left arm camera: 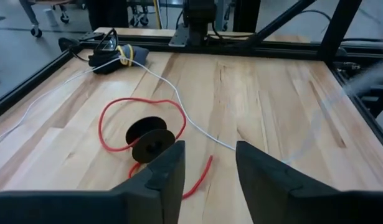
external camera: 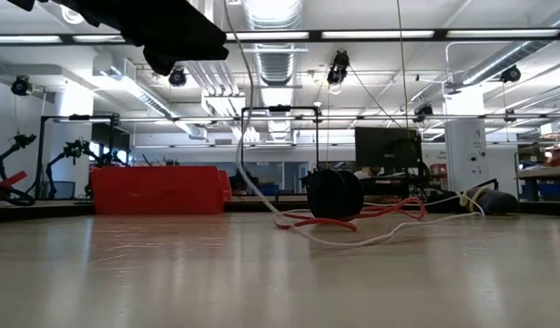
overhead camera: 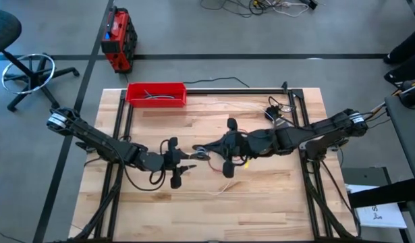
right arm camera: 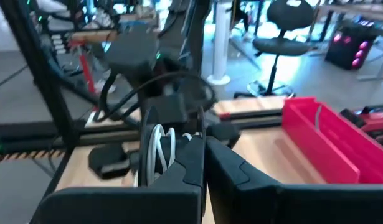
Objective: Coil cords
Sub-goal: Coil the white wire onto the black spool
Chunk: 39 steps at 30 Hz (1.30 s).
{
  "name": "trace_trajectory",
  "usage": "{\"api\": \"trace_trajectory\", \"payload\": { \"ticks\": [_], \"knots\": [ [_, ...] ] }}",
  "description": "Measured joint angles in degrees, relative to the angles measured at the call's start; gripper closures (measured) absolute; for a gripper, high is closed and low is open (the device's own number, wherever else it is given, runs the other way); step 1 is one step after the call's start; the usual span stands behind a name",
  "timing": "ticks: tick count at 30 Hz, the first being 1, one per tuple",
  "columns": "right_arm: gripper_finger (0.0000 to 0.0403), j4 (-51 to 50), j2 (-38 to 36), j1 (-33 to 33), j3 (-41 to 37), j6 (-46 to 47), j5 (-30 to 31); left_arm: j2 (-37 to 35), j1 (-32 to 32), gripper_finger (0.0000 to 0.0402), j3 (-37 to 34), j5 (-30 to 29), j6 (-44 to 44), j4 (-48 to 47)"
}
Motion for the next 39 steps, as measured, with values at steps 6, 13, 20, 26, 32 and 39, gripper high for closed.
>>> {"api": "trace_trajectory", "payload": {
  "ticks": [6, 13, 20, 26, 32, 39],
  "knots": [
    [0.0403, 3.2, -0.2, 0.0, 0.0, -1.7, 3.5, 1.1, -0.4, 0.0254, -0.4, -0.4, -0.1, 1.9],
    [0.0403, 8.4, -0.9, -0.1, 0.0, -5.2, 6.5, 4.7, -1.2, 0.025, -5.4, -0.3, -0.2, 16.7],
    [0.0403, 8.3, -0.8, 0.0, 0.0, -5.8, 7.1, 12.7, -1.2, 0.0262, -10.3, -1.8, -0.1, 39.3],
    [0.0403, 5.8, -0.8, 0.0, -0.4, -6.0, 12.1, 16.1, -1.2, 0.0273, -10.4, -4.2, 1.0, 45.6],
    [0.0403, 2.2, -0.8, 0.0, -0.5, -4.7, 14.0, 10.7, -1.4, 0.028, -13.4, -8.4, 2.1, 45.1],
    [0.0403, 2.4, -0.8, 0.0, -0.7, -4.7, 14.7, 3.6, -0.8, 0.0273, -15.6, -13.9, 2.7, 45.2]
  ]
}}
